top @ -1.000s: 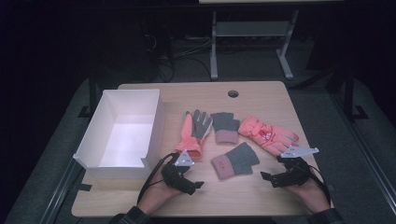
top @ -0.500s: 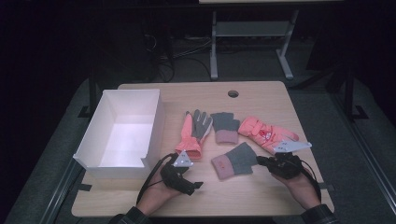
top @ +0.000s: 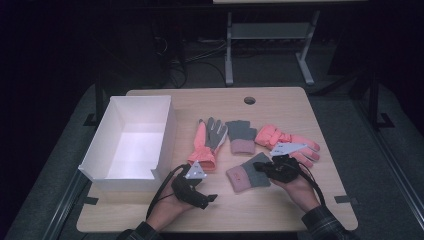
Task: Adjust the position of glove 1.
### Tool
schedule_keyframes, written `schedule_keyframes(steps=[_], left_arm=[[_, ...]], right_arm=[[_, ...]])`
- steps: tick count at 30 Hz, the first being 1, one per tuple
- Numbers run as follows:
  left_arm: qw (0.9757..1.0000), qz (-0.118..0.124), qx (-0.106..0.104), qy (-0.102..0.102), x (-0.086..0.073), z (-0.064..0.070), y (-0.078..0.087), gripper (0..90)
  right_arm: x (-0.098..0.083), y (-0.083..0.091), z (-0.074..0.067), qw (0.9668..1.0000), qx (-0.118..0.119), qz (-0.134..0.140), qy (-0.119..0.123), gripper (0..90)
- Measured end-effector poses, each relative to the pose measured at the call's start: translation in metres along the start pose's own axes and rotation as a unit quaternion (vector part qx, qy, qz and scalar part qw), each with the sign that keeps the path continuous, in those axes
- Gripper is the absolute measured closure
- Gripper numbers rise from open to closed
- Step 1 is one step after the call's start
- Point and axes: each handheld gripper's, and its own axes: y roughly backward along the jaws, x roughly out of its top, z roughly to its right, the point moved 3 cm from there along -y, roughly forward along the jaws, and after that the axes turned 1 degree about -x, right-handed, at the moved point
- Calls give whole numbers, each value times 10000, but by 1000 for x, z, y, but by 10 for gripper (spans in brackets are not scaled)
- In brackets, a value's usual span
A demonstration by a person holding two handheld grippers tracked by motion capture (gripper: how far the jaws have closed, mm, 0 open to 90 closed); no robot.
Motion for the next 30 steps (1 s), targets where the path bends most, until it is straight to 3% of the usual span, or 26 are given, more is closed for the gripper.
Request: schedule_keyframes(steps=[13,19,22,30], left_arm=[[10000,37,-9,14,0,1,1,132],[10000,43,-12,-25,0,2,1,132],[10000,51,-11,-38,-1,1,2,132],[10000,56,-41,14,-1,1,3,132]], right_arm=[[29,-57,-14,9994,243,-210,87,900],[30,-87,-15,9984,267,-472,159,900],[26,-91,-18,9970,275,-696,218,900],[15,-82,-26,9948,445,-892,222,900]])
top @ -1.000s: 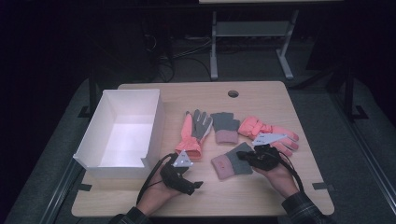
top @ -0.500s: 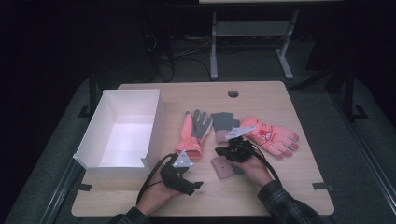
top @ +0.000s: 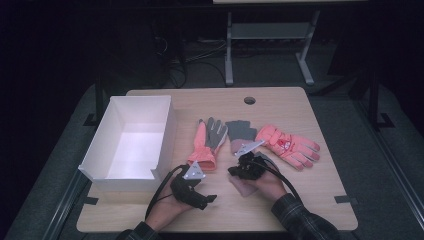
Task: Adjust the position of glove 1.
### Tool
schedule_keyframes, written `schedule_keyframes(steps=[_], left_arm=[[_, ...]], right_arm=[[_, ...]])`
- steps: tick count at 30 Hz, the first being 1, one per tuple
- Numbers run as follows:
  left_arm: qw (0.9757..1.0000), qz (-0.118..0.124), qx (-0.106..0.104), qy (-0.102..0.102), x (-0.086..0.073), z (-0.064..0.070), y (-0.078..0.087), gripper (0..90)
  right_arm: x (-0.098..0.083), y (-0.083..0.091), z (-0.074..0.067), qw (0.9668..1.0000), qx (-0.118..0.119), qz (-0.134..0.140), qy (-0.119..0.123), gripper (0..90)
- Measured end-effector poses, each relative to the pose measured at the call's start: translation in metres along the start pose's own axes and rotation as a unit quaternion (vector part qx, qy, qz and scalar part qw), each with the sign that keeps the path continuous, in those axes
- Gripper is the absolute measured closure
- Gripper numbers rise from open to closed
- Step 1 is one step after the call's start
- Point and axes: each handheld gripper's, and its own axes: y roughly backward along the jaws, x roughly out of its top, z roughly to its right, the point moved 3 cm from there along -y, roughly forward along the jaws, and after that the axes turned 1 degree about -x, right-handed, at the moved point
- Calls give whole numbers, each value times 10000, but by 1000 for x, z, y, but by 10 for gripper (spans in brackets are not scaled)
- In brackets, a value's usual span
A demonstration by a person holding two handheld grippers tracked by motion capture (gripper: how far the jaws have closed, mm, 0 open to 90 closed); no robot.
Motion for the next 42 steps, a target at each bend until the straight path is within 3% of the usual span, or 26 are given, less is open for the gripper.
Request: schedule_keyframes(steps=[12,19,31,33,36,42], left_arm=[[10000,-6,-12,39,-1,-1,0,132],[10000,-4,-16,71,-1,0,-1,132],[10000,-80,-27,48,-2,0,-1,132],[10000,-81,-34,36,-2,0,-1,132],[9999,-102,-35,18,-2,0,-2,132],[10000,-79,-31,47,-2,0,-2,132]], right_arm=[[-30,26,-6,9998,94,-174,-41,900],[-53,46,-8,9994,104,-232,-234,900],[-101,96,2,9979,-201,-200,-586,900],[-102,103,4,9977,-188,-87,-647,900],[-96,112,11,9969,-349,145,-684,900],[-88,112,33,9945,-724,127,-746,900]])
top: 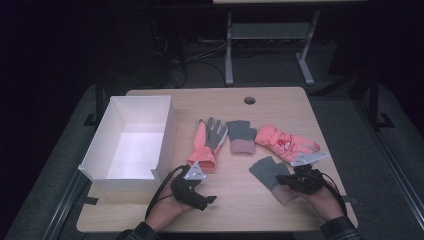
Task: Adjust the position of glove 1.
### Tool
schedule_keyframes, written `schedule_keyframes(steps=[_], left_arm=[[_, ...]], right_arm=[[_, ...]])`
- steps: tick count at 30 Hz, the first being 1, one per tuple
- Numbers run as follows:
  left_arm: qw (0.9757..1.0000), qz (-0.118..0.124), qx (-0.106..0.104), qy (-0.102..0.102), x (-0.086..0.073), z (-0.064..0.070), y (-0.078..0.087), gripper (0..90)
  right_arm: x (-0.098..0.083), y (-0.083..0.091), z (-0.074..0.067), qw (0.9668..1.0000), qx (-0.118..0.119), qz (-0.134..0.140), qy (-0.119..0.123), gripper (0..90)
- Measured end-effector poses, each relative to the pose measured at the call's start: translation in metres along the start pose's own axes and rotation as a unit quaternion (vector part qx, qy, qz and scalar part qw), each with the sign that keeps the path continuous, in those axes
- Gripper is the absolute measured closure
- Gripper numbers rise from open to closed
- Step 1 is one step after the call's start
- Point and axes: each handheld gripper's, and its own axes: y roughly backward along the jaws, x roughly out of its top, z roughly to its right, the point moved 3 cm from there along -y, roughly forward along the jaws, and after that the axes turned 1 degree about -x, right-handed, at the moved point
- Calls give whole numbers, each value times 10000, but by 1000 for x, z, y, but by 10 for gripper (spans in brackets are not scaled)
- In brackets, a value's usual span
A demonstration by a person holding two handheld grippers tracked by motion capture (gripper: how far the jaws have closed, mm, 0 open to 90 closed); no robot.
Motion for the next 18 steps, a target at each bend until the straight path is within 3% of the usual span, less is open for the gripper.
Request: schedule_keyframes(steps=[6,8,18], left_arm=[[10000,-2,4,-36,0,1,-1,132],[10000,-2,14,-57,0,1,-1,132],[10000,-38,9,-63,0,1,-1,132]], right_arm=[[-1,-15,5,9995,-103,-304,29,900],[-1,-19,3,9995,-66,-289,88,900],[16,-41,-28,9973,413,-334,504,900]])
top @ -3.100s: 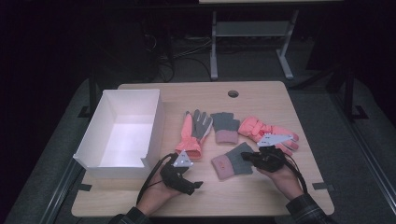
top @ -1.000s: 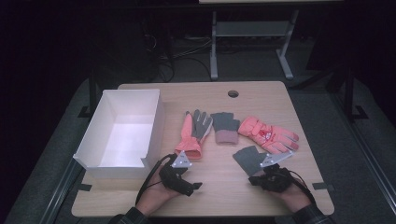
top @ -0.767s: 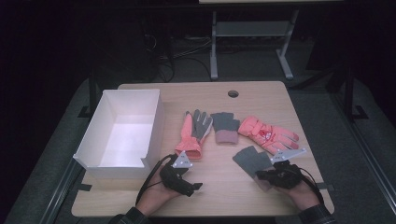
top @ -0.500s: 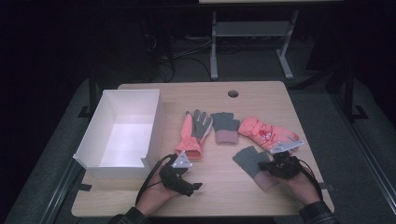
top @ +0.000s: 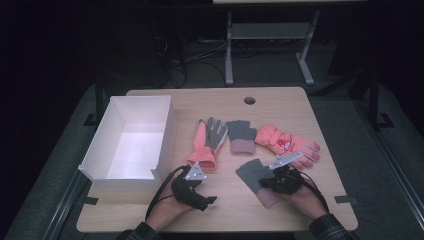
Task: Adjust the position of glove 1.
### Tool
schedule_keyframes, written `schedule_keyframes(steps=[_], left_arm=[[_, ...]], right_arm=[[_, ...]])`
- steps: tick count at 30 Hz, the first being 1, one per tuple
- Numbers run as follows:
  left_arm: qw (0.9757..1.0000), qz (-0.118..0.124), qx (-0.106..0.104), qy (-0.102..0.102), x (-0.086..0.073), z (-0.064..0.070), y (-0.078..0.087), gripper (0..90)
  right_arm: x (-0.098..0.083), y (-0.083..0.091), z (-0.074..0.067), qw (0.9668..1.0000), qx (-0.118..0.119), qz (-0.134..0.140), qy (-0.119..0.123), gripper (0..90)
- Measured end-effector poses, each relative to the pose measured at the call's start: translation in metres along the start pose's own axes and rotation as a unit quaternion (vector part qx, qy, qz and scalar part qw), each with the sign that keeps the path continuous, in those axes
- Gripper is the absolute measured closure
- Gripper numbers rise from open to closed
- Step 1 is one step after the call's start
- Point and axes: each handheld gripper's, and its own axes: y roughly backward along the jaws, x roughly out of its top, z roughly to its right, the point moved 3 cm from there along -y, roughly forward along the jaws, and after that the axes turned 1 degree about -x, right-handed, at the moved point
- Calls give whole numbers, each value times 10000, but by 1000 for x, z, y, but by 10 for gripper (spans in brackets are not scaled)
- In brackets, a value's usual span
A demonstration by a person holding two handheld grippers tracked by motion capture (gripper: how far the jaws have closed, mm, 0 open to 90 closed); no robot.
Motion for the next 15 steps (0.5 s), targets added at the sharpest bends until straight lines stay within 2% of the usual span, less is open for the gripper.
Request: schedule_keyframes(steps=[4,7,15], left_arm=[[10000,51,-4,77,0,0,0,132],[10000,32,5,13,0,-1,1,132],[9999,47,-9,100,-1,1,0,132]], right_arm=[[12,-12,-13,9994,200,14,298,900],[18,-20,-23,9983,383,-9,440,900],[34,-38,-51,9952,688,-43,696,900]])
